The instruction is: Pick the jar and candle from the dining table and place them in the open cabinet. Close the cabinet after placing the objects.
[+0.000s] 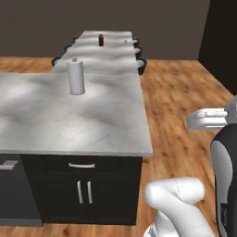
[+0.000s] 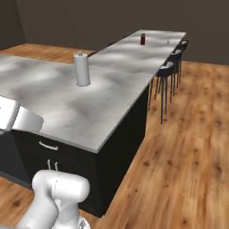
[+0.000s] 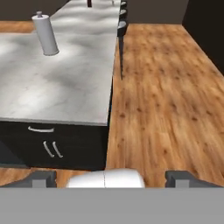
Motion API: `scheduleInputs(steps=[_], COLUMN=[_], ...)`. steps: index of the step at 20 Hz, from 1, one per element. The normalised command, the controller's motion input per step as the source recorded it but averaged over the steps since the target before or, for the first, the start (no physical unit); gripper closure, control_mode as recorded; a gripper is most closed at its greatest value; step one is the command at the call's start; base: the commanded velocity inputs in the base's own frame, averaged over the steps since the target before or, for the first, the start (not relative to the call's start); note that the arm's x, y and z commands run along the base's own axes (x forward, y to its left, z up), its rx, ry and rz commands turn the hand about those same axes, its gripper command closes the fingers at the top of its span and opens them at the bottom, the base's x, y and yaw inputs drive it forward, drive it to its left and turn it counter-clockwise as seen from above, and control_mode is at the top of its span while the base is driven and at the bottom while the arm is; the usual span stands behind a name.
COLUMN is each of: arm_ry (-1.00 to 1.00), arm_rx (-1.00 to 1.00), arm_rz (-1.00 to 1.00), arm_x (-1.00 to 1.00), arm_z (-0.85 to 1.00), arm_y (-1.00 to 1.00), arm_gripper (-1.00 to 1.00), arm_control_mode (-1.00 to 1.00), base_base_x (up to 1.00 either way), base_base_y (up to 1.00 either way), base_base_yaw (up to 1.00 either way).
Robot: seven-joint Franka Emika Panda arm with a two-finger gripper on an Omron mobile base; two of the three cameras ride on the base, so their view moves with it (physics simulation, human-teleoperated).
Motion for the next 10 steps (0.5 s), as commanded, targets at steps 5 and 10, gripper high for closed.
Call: scheduleInputs(steps=[5,10], arm_ry=[0.00,0.00], arm_rx=[0.00,0.00], arm_rz=[0.00,0.00], arm_x=[0.00,0.00], arm_z=[0.00,0.00], arm_y=[0.00,0.00], arm_gripper=[-1.00,-1.00], arm_control_mode=[1.00,1.00], base_base_x=[0.78,0.77], base_base_y=[-1.00,-1.00], base_base_yaw=[0.36,0.37])
